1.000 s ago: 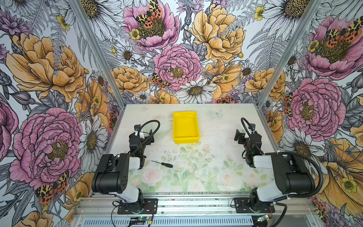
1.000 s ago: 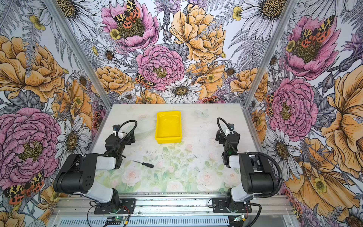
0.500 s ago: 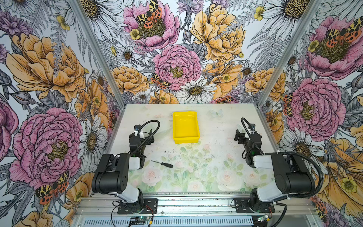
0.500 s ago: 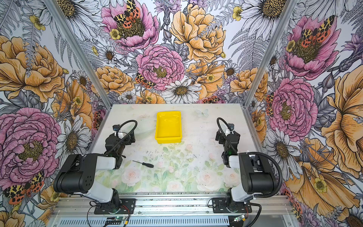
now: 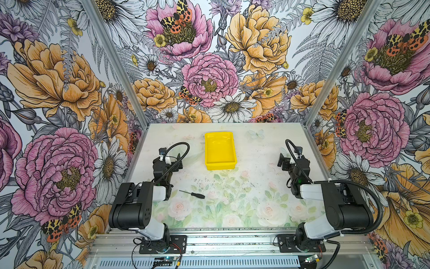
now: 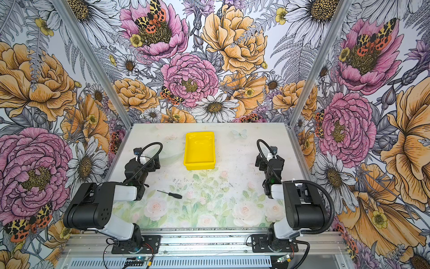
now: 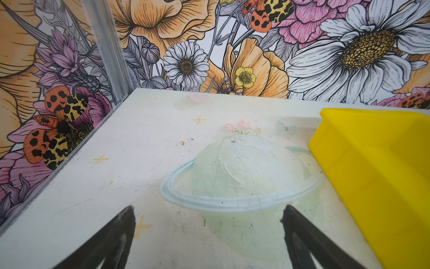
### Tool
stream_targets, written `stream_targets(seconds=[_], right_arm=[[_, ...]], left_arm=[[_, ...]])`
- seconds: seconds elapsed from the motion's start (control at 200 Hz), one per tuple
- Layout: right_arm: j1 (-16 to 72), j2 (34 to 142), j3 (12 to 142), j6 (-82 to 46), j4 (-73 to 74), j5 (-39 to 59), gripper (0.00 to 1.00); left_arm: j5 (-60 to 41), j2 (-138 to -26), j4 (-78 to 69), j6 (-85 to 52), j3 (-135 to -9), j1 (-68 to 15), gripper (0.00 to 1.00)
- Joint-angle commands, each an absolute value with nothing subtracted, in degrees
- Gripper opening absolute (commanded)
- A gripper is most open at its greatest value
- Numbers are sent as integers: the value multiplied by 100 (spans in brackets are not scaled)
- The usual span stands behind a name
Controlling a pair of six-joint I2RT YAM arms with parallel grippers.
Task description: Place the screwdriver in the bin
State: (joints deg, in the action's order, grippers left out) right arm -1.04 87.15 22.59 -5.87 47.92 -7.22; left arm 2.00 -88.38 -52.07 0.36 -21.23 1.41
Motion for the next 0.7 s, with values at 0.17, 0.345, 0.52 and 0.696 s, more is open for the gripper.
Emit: stream_targets(seconds=[0.17,0.345,0.52,0.696], right_arm=[[-86,8785,2237,-519,4971,-755,100],[-82,8768,2228,-515,4994,-738,100],[-91,8421,2409,-458,4361,-575,99],[-95,8172,2429,-452,4055,-568,100]], left_arm=[[115,-8868,-5257,9,-2206,169,99],[119,-8693,-4821,44,-2348,154,99],[202,-8139,-3131,-164,-2932,219,99],[517,-7510,-2529,-232,-2750,14,99]])
